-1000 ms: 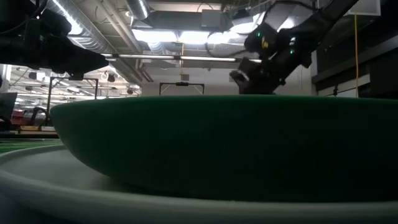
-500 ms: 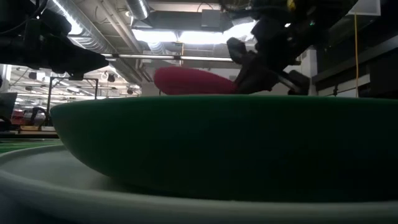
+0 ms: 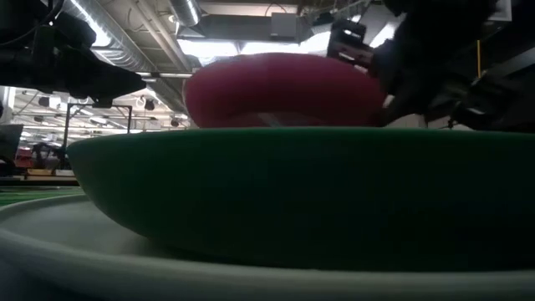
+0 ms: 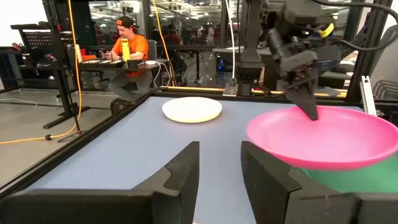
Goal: Stack plastic plates
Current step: Stack the pink plate on the green plate
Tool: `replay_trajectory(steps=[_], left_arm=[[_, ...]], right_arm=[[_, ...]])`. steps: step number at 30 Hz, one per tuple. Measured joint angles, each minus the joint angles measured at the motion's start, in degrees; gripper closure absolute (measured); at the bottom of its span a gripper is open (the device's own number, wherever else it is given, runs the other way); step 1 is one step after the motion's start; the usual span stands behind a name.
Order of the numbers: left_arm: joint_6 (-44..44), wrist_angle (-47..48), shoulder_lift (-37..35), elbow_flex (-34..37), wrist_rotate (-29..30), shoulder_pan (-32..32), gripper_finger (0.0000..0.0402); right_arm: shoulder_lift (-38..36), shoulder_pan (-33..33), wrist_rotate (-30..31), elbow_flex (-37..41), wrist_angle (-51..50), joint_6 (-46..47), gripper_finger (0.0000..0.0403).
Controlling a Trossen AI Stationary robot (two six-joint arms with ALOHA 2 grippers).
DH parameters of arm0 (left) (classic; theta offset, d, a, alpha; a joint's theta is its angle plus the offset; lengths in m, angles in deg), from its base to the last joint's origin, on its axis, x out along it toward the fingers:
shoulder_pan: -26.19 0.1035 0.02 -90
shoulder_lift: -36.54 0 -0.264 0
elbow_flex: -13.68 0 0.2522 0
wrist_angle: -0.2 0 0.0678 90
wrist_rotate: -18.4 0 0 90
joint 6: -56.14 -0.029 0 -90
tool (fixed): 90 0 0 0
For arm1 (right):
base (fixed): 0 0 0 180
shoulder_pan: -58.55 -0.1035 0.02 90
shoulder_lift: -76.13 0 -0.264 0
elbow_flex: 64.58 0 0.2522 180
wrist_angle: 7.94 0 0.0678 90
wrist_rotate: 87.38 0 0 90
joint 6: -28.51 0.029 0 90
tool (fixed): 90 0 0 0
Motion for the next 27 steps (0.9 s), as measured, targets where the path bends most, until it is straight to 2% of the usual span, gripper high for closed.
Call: replay_trajectory(steps=[12,17,27], left_arm=[[0.07,0.0,0.01,-0.01,0.0,-0.02,0.029],[0.15,0.0,0.0,0.01,0.0,-0.02,0.029],[0.5,0.0,0.01,-0.01,0.0,-0.02,0.029]], right_arm=[[0.17,-7.39,-3.31,-0.02,-0.29,-0.29,0.0402],[2.69,-9.39,-6.52,-0.06,0.26,-3.04,0.0402],[5.29,-9.25,-2.73,-0.07,3.78,-7.66,0.0402]])
